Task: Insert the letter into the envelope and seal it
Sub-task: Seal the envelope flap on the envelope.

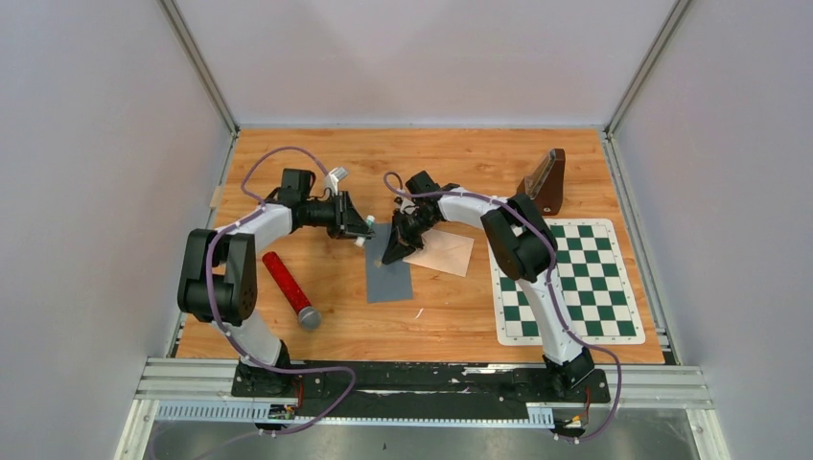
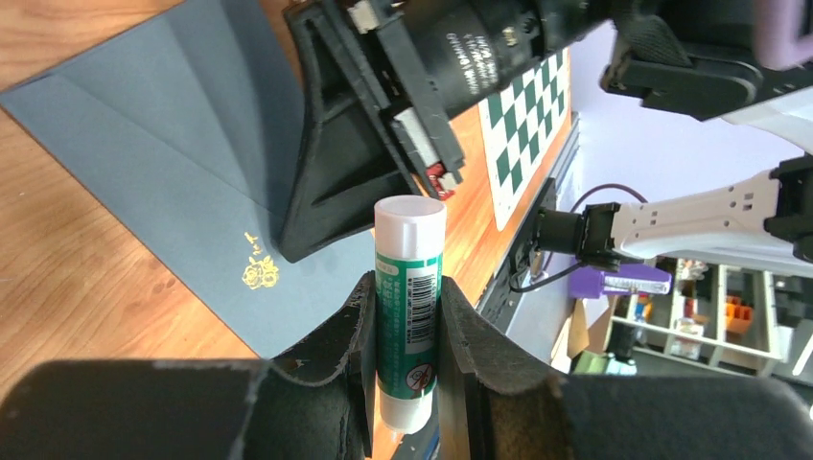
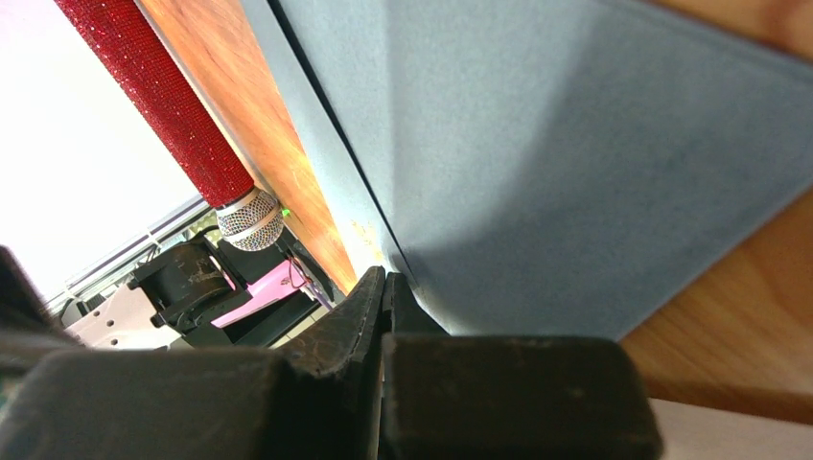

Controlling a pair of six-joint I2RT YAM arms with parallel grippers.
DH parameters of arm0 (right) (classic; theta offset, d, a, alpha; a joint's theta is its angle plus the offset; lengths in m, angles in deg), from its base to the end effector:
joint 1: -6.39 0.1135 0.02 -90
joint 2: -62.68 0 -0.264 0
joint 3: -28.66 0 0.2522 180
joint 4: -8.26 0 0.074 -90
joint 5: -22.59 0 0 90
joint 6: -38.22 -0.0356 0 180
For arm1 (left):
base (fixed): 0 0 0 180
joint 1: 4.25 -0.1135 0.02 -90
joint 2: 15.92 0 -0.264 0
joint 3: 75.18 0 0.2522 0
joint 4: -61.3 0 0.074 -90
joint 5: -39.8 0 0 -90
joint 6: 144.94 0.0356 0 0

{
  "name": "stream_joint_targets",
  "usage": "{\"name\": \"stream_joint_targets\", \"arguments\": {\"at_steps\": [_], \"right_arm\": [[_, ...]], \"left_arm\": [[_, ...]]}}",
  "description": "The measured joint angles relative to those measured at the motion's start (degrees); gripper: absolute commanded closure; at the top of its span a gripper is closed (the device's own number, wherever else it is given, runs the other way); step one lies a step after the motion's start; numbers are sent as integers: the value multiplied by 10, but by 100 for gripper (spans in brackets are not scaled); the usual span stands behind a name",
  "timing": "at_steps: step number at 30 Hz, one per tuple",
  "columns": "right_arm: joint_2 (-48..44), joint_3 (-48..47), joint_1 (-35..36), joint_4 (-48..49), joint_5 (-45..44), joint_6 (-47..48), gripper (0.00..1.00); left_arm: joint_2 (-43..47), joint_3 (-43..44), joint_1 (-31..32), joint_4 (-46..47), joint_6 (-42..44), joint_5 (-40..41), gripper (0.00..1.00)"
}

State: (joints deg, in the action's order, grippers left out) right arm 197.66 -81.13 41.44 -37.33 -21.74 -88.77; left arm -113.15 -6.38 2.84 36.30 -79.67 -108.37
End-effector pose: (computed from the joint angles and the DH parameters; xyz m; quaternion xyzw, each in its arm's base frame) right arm 0.3680 0.2893 0.0995 0.0494 -0.9097 -0.4000 0.1006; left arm 0.3240 -0.0708 0.1808 0.0235 0.8433 -0.5190 0.1372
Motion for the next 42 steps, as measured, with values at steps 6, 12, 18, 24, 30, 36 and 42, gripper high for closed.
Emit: {"name": "stream_joint_targets", "arguments": {"at_steps": [6, 12, 18, 24, 30, 36, 42], "right_arm": [[1, -7, -1, -3, -1, 0, 100], [-1, -47, -1, -28, -40, 26, 99], [-96, -108, -20, -61, -84, 121, 90], [-328, -79, -83, 0, -126, 194, 66], [-527, 70, -93, 168, -189, 240, 46], [-491, 76, -79, 232, -144, 249, 45], [-424, 63, -78, 229, -91, 250, 46]], "left_arm": [[40, 13, 0, -48, 33, 4, 100], [55, 66, -6, -119, 64, 16, 100], [94, 168, -30, -174, 115, 19, 100], [191, 177, -38, -66, 67, 89, 100], [216, 176, -37, 66, -12, 162, 99], [198, 176, -37, 85, 11, 137, 100], [196, 201, -34, 33, 63, 91, 100]]}}
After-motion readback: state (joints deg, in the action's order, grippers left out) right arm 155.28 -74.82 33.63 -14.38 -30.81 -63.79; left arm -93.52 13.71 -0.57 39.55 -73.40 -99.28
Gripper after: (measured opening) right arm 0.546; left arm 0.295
